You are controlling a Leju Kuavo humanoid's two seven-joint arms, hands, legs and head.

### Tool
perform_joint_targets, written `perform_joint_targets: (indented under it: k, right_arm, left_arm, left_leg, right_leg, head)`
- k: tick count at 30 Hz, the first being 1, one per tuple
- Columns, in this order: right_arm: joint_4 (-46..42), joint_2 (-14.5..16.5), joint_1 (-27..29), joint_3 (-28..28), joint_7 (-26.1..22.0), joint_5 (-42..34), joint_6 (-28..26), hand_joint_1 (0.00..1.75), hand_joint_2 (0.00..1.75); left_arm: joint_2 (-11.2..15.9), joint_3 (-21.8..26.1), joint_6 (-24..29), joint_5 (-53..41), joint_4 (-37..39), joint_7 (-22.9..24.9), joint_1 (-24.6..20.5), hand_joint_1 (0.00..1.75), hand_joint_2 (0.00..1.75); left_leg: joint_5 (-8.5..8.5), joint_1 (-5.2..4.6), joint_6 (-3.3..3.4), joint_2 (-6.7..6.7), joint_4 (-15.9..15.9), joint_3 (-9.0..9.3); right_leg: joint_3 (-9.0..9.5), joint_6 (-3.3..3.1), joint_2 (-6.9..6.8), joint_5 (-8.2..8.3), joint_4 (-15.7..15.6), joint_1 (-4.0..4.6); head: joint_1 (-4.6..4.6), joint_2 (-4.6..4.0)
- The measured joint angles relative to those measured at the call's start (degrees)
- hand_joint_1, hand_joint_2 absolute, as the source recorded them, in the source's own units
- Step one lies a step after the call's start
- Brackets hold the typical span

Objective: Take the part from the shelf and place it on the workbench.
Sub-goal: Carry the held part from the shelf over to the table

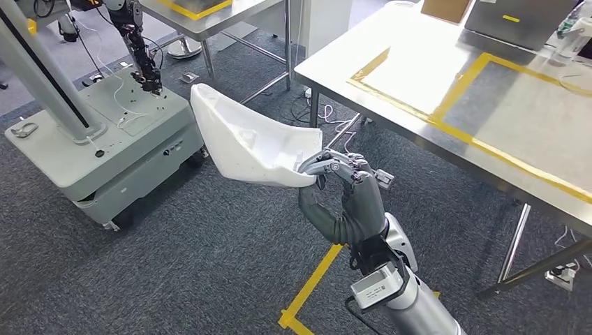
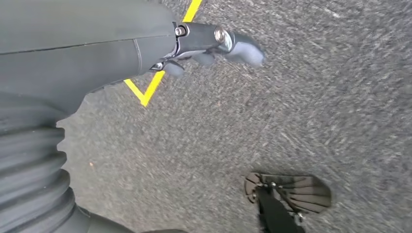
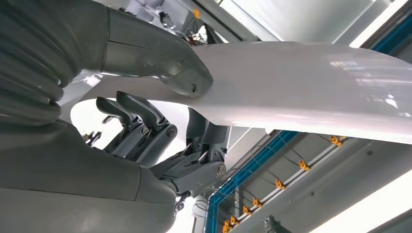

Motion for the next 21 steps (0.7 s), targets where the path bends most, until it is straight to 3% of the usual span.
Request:
perform_joint_targets:
  k: [1,2,3,5,7,8,10,12,14,15,16,18,20,21]
  right_arm:
    - [0.0,0.0,0.1,0.0,0.0,0.0,-0.1,1.75,1.75]
    - [0.0,0.0,0.2,0.0,0.0,0.0,-0.1,1.75,1.75]
    - [0.0,0.0,0.3,0.0,0.0,0.1,-0.1,1.75,1.75]
    - [0.0,0.0,0.3,0.1,0.0,0.2,-0.1,1.75,1.75]
    - [0.1,0.0,0.3,0.1,0.1,0.2,-0.1,1.75,1.75]
    - [0.1,0.0,0.3,0.2,0.1,0.2,0.0,1.75,1.75]
    - [0.1,0.0,0.1,0.2,0.1,0.2,0.0,1.75,1.75]
    - [0.2,0.0,0.0,0.2,0.0,0.2,0.1,1.75,1.75]
    - [0.2,0.0,-0.1,0.2,-0.1,0.2,0.1,1.75,1.75]
    - [0.2,0.0,-0.1,0.2,-0.1,0.2,0.1,1.75,1.75]
    - [0.2,0.0,0.0,0.2,-0.1,0.2,0.1,1.75,1.75]
    - [0.2,0.0,0.0,0.2,-0.1,0.2,0.1,1.75,1.75]
    - [0.2,0.0,0.0,0.2,-0.1,0.2,0.1,1.75,1.75]
    - [0.2,0.0,0.0,0.2,-0.1,0.2,0.2,1.75,1.75]
  left_arm:
    - [0.0,0.0,0.0,0.0,0.0,0.0,-0.1,0.0,1.75]
    - [0.0,0.1,-0.1,-0.1,0.0,0.0,-0.1,0.0,1.75]
    - [0.0,0.1,-0.1,-0.1,0.0,0.0,-0.2,0.0,1.75]
    - [0.0,0.1,-0.1,-0.2,0.0,0.1,-0.1,0.0,1.75]
    - [0.0,0.2,-0.1,-0.2,0.0,0.1,0.0,0.0,1.75]
    - [0.0,0.2,-0.1,-0.2,0.0,0.1,0.0,0.0,1.75]
    - [0.0,0.2,-0.1,-0.2,0.0,0.1,-0.2,0.0,1.75]
    - [-0.1,0.2,-0.1,-0.2,0.0,0.1,-0.3,0.0,1.75]
    - [-0.1,0.2,0.0,-0.2,0.0,0.1,-0.3,0.0,1.75]
    - [-0.2,0.2,0.1,-0.2,0.0,0.1,-0.3,0.0,1.75]
    - [-0.2,0.2,0.1,-0.2,0.0,0.2,-0.3,0.0,1.75]
    - [-0.2,0.2,0.1,-0.2,-0.1,0.1,-0.4,0.0,1.75]
    - [-0.2,0.2,0.1,-0.2,0.0,0.1,-0.3,0.0,1.75]
    - [-0.2,0.2,0.1,-0.2,0.0,0.2,-0.2,0.0,1.75]
  left_leg:
    - [0.19,-0.03,0.44,0.78,-0.2,0.0]
    - [0.39,-0.02,0.91,1.53,-0.4,0.01]
    - [0.56,-0.01,1.33,2.35,-0.6,0.0]
    - [0.65,-0.34,1.84,4.0,-0.7,-0.07]
    - [0.59,-0.7,2.0,5.79,-0.6,-0.14]
    - [0.56,-0.81,2.04,6.65,-0.6,-0.14]
    - [0.49,-0.93,2.07,8.14,-0.6,-0.05]
    - [0.35,-1.14,1.87,9.31,-0.6,0.13]
    - [0.27,-1.28,1.41,10.3,-0.6,0.32]
    - [0.27,-1.27,1.14,10.82,-0.7,0.43]
    - [0.18,-1.22,0.81,11.02,-0.7,0.41]
    - [-1.21,-1.11,0.18,9.01,1.0,-0.26]
    - [-4.62,-0.92,-0.28,5.75,7.0,-2.8]
    - [-6.28,-0.83,-0.42,4.94,10.8,-4.5]
  right_leg:
    - [-0.2,0.32,-0.05,0.06,0.0,-0.06]
    - [-0.62,0.55,-1.07,-0.37,0.7,0.02]
    - [-1.49,0.69,-2.7,-1.44,2.4,0.16]
    - [-4.48,0.79,-6.2,-4.93,9.0,0.41]
    - [-6.87,0.74,-7.18,-7.1,14.7,0.46]
    - [-6.72,0.62,-7.33,-6.8,15.0,0.52]
    - [-3.3,0.12,-8.32,-4.05,9.6,0.82]
    - [0.76,-0.72,-10.87,-2.02,2.6,1.48]
    - [1.95,-1.44,-11.93,-1.68,-0.1,2.03]
    - [1.78,-1.66,-11.29,-1.45,-0.2,2.08]
    - [1.76,-1.96,-10.65,-1.22,-0.4,1.92]
    - [1.87,-2.58,-9.46,-0.7,-0.9,1.42]
    - [1.91,-2.95,-8.27,-0.41,-1.2,1.09]
    - [1.82,-3.03,-7.56,-0.35,-1.2,1.04]
  head:
    - [0.0,0.0]
    - [0.11,0.0]
    - [0.21,0.0]
    - [0.4,0.0]
    - [0.4,0.0]
    - [0.4,0.0]
    - [0.41,0.0]
    - [0.4,0.0]
    - [0.38,0.0]
    - [0.38,0.0]
    - [0.38,0.0]
    - [0.33,0.0]
    - [0.22,0.0]
    - [0.19,0.0]
